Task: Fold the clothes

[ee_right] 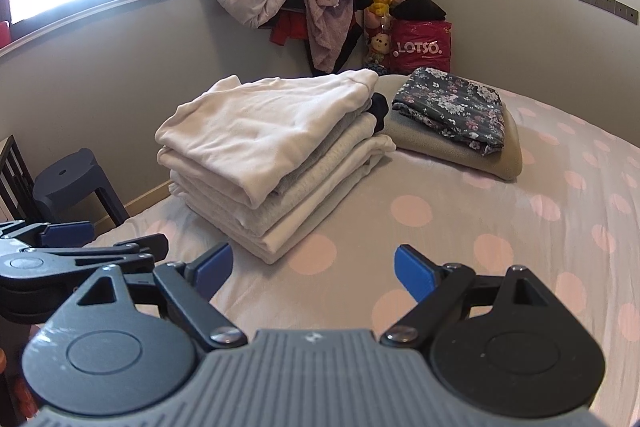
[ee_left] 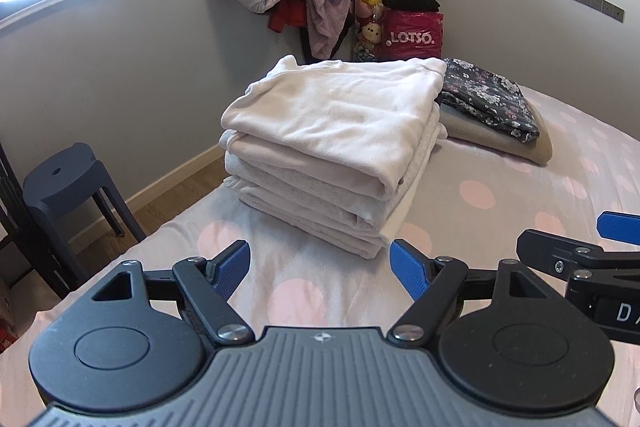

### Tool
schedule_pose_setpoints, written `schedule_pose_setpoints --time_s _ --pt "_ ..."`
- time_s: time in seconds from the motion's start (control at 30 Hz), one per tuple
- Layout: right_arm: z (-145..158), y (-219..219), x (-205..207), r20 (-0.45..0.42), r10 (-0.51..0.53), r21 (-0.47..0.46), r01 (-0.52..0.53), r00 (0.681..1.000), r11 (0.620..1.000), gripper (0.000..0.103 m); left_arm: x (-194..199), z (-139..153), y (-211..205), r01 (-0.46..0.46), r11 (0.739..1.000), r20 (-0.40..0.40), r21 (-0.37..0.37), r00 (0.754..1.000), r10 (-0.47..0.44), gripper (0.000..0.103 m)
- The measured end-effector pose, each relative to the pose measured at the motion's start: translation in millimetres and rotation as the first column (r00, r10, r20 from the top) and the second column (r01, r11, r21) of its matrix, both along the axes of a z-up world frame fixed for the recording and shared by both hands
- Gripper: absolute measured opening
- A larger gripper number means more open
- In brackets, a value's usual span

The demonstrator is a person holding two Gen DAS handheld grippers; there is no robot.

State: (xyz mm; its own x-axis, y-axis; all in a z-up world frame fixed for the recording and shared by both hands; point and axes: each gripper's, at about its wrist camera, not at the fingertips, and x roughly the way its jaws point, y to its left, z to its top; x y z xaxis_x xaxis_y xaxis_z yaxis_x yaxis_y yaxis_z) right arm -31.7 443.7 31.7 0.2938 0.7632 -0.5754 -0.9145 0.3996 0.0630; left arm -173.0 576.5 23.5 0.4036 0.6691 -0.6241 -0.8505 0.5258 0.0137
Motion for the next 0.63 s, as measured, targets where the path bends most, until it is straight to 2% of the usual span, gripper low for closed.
schedule_pose_setpoints --time_s 0.63 --pt "-10.4 1.0 2.2 -0.019 -0.001 -0.031 0.000 1.000 1.000 0.090 -0.1 -6.0 -1.1 -0.002 1.000 -0.005 -0.023 1.000 0.002 0.076"
